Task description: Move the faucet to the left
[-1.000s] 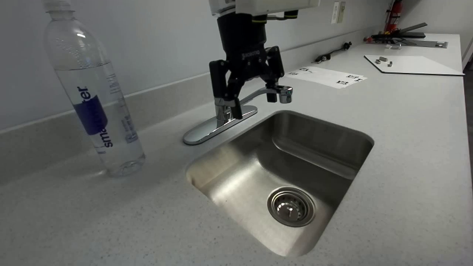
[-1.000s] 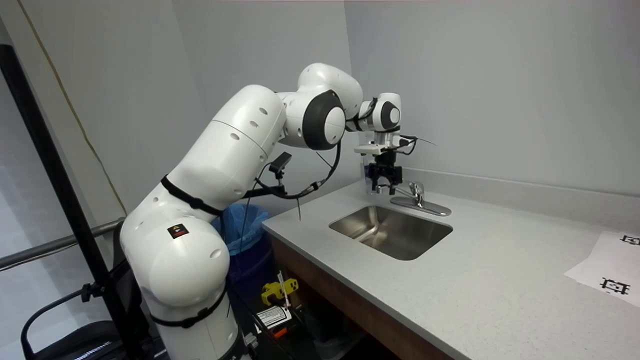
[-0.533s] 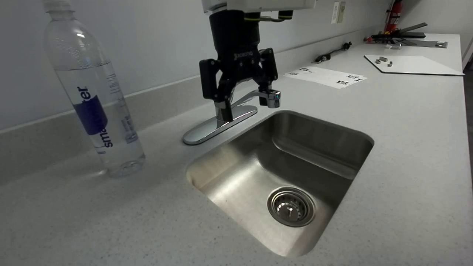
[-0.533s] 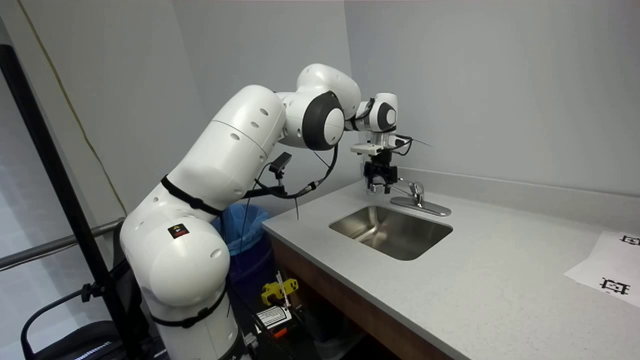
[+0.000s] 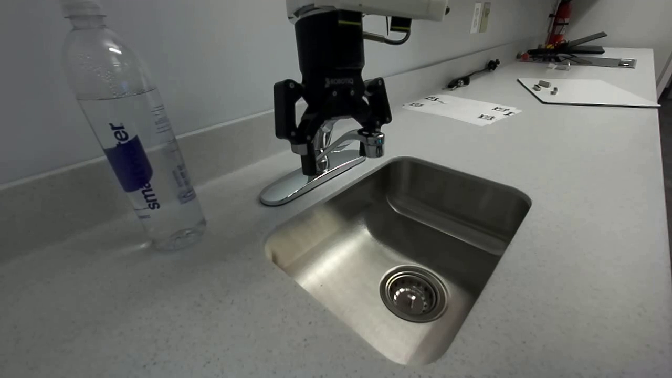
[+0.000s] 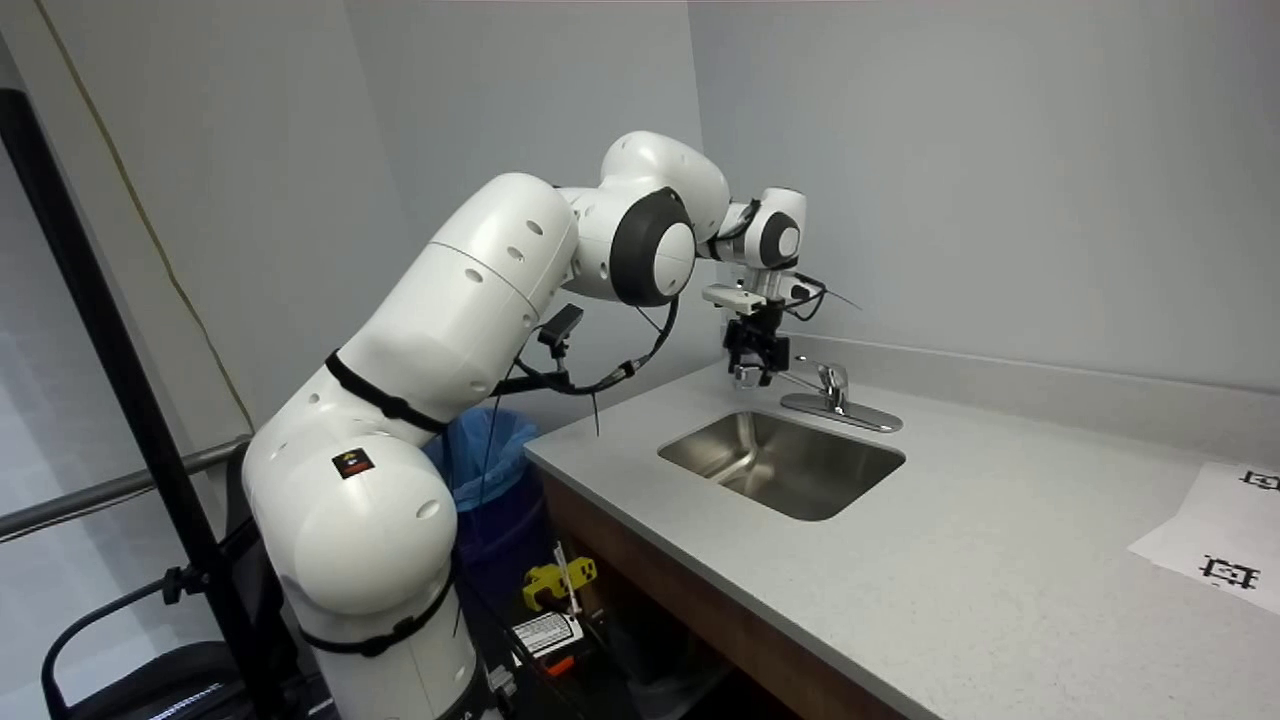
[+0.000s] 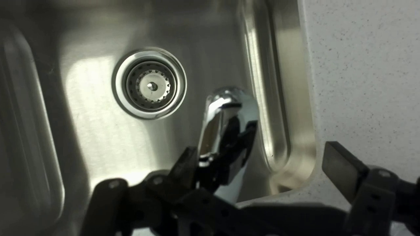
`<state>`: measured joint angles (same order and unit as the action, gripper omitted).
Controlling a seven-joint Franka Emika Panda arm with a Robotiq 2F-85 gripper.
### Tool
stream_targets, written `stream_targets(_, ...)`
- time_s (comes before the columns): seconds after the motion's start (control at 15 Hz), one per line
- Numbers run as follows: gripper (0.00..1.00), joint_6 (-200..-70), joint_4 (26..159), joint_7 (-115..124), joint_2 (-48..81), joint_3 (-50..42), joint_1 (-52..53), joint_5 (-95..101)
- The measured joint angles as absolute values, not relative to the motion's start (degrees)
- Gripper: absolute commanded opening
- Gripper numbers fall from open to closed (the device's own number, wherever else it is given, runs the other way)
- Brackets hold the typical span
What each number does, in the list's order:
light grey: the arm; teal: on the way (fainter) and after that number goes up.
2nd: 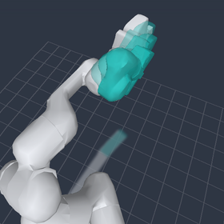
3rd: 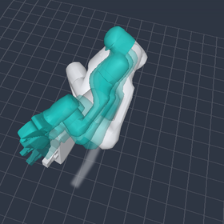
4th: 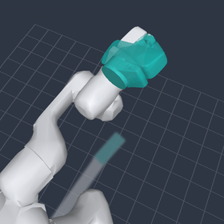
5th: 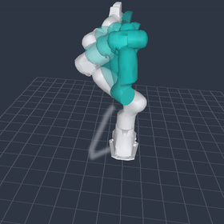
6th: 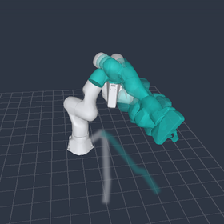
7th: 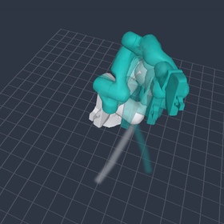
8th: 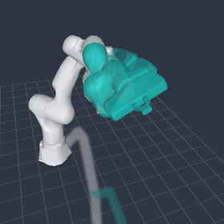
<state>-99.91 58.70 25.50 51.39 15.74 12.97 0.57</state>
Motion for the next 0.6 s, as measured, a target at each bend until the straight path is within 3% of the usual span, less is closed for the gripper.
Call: stream_targets(0.6, 1.00, -100.1, 57.5, 25.5, 53.0, 16.8, 12.9, -2.8)
